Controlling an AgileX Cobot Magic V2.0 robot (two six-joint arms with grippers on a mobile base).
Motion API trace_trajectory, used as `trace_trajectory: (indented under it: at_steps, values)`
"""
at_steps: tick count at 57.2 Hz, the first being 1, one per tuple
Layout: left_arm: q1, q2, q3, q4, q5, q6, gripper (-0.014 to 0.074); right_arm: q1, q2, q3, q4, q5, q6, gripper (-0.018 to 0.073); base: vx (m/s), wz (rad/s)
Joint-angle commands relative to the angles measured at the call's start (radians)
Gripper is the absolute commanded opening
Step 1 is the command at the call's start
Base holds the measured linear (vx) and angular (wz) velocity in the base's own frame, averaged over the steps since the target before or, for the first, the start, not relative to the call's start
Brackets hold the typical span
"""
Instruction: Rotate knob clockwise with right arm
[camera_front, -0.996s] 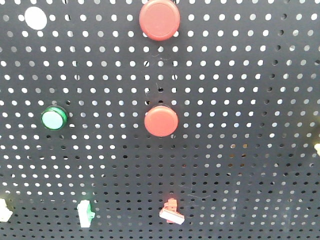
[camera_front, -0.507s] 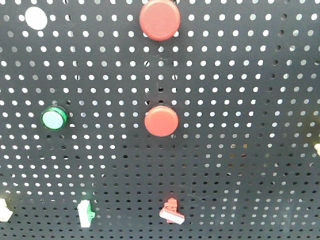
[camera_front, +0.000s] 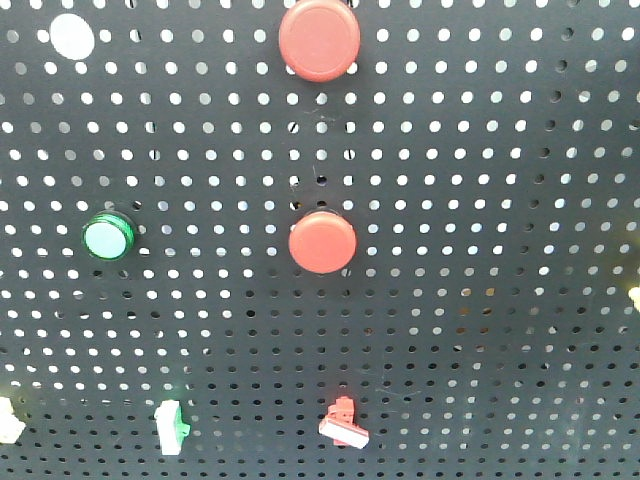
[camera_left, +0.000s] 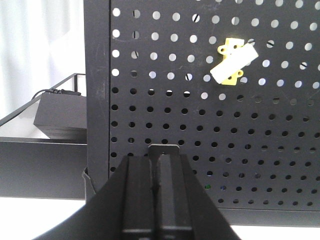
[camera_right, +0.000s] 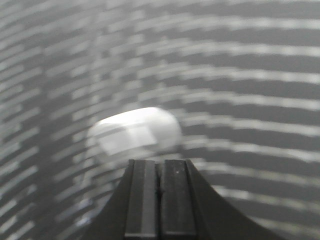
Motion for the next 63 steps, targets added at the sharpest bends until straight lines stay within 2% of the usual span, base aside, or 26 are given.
trace_trajectory:
  at_steps: [1,10,18,30,37,42,50,54,63]
  values:
    - [0.002,0.0,0.013,-0.008,-0.082,-0.01,-0.0006,0.076,-0.008,-0.029,-0.018,-0.057,-0.118,-0.0009,0.0,0.0]
    - [0.002,0.0,0.013,-0.008,-0.082,-0.01,-0.0006,0.099,-0.005,-0.029,-0.025,-0.048,-0.141,0.0001,0.0,0.0]
    - [0.002,0.0,0.013,-0.008,-0.082,-0.01,-0.0006,0.093,-0.002,-0.031,-0.112,-0.049,-0.155,0.0052,0.0,0.0]
    - [0.002,0.0,0.013,-0.008,-0.082,-0.01,-0.0006,0.093,0.02,-0.103,-0.22,0.003,-0.155,0.0198,0.0,0.0]
    - [0.002,0.0,0.013,-0.008,-0.082,-0.01,-0.0006,0.099,0.055,-0.184,-0.246,0.099,-0.155,0.0302,0.0,0.0]
    - [0.002,0.0,0.013,-0.008,-0.082,-0.01,-0.0006,0.123,0.08,-0.245,-0.254,0.165,-0.155,0.0342,0.0,0.0]
    - [0.002,0.0,0.013,-0.008,-0.082,-0.01,-0.0006,0.175,0.119,-0.297,-0.255,0.222,-0.188,0.0343,0.0,0.0]
    - [0.002,0.0,0.013,-0.008,-0.082,-0.01,-0.0006,0.174,0.137,-0.323,-0.256,0.27,-0.2,0.0332,0.0,0.0]
    - [0.002,0.0,0.013,-0.008,-0.082,-0.01,-0.0006,0.174,0.144,-0.333,-0.364,0.301,-0.2,0.0293,0.0,0.0]
